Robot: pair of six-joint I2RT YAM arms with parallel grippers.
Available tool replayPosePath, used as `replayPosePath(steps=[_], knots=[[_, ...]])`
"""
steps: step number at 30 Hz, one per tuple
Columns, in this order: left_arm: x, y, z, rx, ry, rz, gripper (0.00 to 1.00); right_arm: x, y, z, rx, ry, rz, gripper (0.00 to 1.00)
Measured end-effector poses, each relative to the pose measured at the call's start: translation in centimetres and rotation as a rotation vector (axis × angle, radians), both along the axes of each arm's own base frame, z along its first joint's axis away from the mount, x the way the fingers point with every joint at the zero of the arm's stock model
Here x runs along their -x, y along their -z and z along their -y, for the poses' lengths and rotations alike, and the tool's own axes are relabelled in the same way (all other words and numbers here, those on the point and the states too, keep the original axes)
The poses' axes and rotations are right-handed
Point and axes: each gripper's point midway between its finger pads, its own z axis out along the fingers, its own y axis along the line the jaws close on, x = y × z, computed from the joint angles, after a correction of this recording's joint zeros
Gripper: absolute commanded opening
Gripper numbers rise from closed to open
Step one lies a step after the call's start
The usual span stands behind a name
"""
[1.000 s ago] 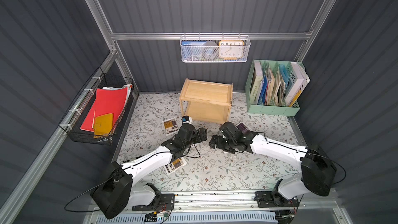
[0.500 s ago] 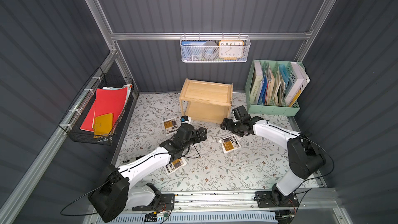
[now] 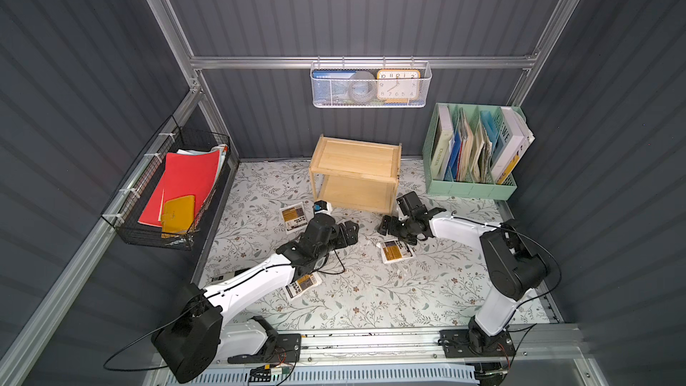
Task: Place the bagged coffee beans on the shelf by color
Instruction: Adjust the bagged coffee beans at the center of the board.
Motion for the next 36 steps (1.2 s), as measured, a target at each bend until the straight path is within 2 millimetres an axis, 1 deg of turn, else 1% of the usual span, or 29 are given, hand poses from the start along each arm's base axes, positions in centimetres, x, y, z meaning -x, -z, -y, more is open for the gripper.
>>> replayPosePath(steps=[3,7,10,15,18,22,24,27,29,33,36], knots=[[0.0,0.0,0.0,0.001,0.003,-0.001,1.00,2.1,0.0,0.1,-0.007,-0.004,-0.012,0.95],[0.2,0.0,0.3,0.007,0.015,-0.004,1.00,5.1,0.0,-0.4,-0.026,-0.006,-0.028,0.95],[0.3,0.0,0.5,0.017,0.018,-0.009,1.00,7.6,0.0,-1.4,-0.046,-0.019,-0.041,0.95],[0.5,-0.2,0.5,0.030,0.019,-0.013,1.00,11.1,-0.5,-3.7,-0.112,-0.034,-0.057,0.95],[1.0,-0.2,0.4,0.040,0.027,-0.018,1.00,11.9,-1.3,-4.2,-0.151,-0.016,-0.055,0.96],[2.2,-0.1,0.0,0.045,0.039,-0.040,1.00,11.4,-3.1,-3.5,-0.175,0.030,-0.006,0.96],[3.2,0.1,-0.4,0.048,0.045,-0.056,1.00,11.3,-3.9,-3.1,-0.180,0.041,0.013,0.96],[4.5,-0.1,-1.1,0.057,0.048,-0.065,1.00,12.0,-4.2,-2.4,-0.179,0.045,0.008,0.96],[5.0,-0.3,-1.5,0.067,0.041,-0.067,1.00,13.0,-3.8,-1.8,-0.179,0.050,-0.007,0.96],[5.3,-0.5,-1.8,0.081,0.030,-0.074,1.00,16.1,-1.9,-0.2,-0.158,0.055,-0.066,0.95],[5.4,-0.3,-1.8,0.083,0.020,-0.086,1.00,18.4,-0.5,-0.1,-0.137,0.035,-0.116,0.95]])
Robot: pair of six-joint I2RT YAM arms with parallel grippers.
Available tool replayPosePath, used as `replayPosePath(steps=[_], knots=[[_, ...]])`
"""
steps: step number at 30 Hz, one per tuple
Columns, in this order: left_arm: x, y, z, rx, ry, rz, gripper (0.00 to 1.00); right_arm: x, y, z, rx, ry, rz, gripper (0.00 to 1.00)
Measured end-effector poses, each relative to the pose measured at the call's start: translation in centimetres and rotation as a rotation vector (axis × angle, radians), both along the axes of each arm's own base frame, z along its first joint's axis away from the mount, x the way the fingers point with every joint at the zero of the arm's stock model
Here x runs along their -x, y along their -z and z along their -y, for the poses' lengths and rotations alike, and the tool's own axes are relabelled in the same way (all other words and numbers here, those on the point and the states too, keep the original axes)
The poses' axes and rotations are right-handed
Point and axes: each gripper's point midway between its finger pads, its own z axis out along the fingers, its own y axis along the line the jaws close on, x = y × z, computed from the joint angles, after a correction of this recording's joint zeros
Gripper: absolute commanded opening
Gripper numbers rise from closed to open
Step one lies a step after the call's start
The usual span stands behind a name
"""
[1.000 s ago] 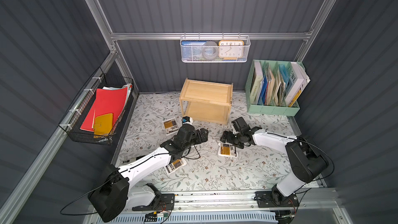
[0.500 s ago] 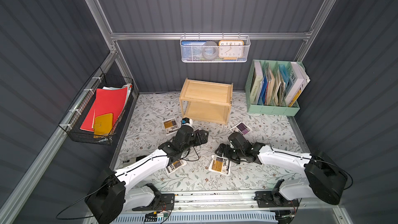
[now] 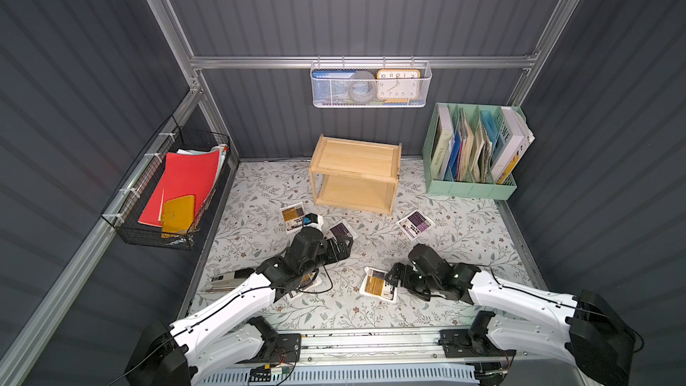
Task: Place the bagged coffee beans on the shelf by color
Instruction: Adjust the bagged coffee beans at the center of the board, then pick up the bagged coffee beans at the center of the board.
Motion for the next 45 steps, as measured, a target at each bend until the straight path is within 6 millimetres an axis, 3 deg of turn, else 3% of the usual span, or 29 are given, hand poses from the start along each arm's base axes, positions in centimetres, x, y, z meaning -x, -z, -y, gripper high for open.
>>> replayPosePath(steps=[3,7,14,17,20,22,29,35,40,45], knots=[[0.0,0.3,-0.2,0.001,-0.017,-0.015,1.00,1.6,0.5,-1.2,-0.007,-0.028,-0.025,0.96],[0.0,0.6,-0.5,0.004,-0.043,-0.036,1.00,1.6,0.5,-4.5,-0.070,-0.034,-0.026,0.96],[0.3,1.6,-0.9,0.007,-0.078,-0.069,1.00,-3.0,-0.4,-13.4,-0.204,-0.004,0.006,0.95],[0.3,2.0,-1.3,0.001,-0.098,-0.076,1.00,-4.2,-0.7,-15.4,-0.233,-0.009,0.017,0.95],[0.3,2.3,-1.7,-0.009,-0.120,-0.078,1.00,-4.1,-1.4,-15.0,-0.248,-0.006,0.025,0.95],[0.1,2.5,-1.9,-0.017,-0.137,-0.079,1.00,-4.0,-2.4,-13.7,-0.267,0.009,0.040,0.96],[-0.6,5.6,-2.2,-0.097,-0.166,-0.130,1.00,-5.6,-5.2,-6.7,-0.284,0.147,0.117,0.96],[-1.5,8.7,-2.2,-0.216,-0.169,-0.183,1.00,-8.0,-5.2,-1.5,-0.256,0.255,0.152,0.96],[-2.8,8.9,-1.7,-0.267,-0.161,-0.165,1.00,-8.4,-3.9,-0.6,-0.229,0.228,0.122,0.95],[-4.0,9.4,-1.0,-0.310,-0.139,-0.158,1.00,-7.6,-1.2,-1.5,-0.214,0.153,0.031,0.91]])
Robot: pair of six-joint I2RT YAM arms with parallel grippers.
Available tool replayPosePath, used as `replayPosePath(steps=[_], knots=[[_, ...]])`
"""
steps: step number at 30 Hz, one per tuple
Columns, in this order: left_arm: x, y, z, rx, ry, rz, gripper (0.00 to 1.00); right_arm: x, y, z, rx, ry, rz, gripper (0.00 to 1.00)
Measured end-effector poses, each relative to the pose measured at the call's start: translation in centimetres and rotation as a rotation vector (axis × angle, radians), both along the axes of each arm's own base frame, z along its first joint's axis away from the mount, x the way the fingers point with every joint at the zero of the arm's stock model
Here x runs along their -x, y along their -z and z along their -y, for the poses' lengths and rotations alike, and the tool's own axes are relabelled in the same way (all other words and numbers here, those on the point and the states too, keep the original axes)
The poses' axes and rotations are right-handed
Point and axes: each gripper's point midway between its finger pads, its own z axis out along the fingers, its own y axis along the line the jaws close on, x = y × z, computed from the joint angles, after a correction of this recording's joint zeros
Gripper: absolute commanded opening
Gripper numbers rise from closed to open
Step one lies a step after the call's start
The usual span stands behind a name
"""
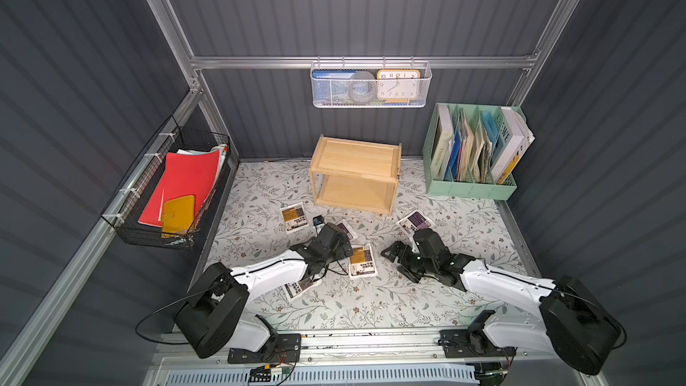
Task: Place the bagged coffee beans on the shelf by color
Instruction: Pick up the bagged coffee beans at the center of the board.
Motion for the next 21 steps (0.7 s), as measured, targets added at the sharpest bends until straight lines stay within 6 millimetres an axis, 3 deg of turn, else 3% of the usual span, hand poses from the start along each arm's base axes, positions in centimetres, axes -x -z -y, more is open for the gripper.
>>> replayPosePath(steps=[2,13,21], knots=[[-0.3,0.5,0.2,-0.019,0.011,-0.008,1.00,0.5,1.2,-0.5,-0.003,-0.038,-0.042,0.88],[-1.2,3.0,0.3,-0.126,0.038,-0.062,1.00,-0.4,1.3,-4.0,-0.137,-0.138,-0.026,0.81],[-1.4,3.3,0.4,-0.171,0.043,-0.061,1.00,-0.3,1.4,-5.9,-0.188,-0.190,-0.017,0.74]])
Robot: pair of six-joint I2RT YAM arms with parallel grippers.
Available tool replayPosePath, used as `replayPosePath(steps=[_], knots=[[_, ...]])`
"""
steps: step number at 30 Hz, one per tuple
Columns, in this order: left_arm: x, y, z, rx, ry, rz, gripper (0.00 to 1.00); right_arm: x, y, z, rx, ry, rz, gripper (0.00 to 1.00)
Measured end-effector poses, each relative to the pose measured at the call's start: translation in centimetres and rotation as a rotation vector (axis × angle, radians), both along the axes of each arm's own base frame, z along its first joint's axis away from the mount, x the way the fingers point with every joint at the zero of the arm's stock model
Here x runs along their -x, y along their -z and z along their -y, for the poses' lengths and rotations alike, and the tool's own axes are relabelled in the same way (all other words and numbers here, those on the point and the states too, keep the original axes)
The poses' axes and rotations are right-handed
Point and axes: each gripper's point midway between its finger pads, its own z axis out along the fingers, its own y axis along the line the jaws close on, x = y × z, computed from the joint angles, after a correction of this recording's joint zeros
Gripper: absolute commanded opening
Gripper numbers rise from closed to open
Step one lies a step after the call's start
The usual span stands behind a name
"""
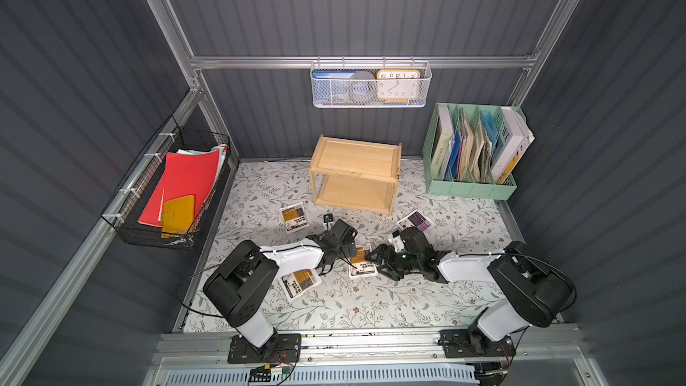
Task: Place the bagged coffee beans on the shelf by color
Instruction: Pick up the bagged coffee beans at the center of the board.
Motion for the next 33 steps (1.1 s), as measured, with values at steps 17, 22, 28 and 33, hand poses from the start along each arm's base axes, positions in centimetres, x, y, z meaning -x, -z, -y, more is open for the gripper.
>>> replayPosePath(steps=[17,22,28,33], knots=[[0.2,0.1,0.3,-0.016,0.010,0.007,1.00,0.2,1.6,-1.5,-0.087,0.001,-0.048,0.25],[0.3,0.1,0.6,-0.013,0.017,0.008,1.00,0.3,2.1,-1.3,-0.083,0.009,-0.059,0.08],[0.5,-0.3,0.7,0.004,0.015,0.006,1.00,0.6,1.8,-1.2,-0.095,0.013,-0.062,0.01],[1.0,-2.4,0.7,0.034,0.018,0.019,1.00,1.1,1.1,-0.6,-0.090,0.023,-0.059,0.00]])
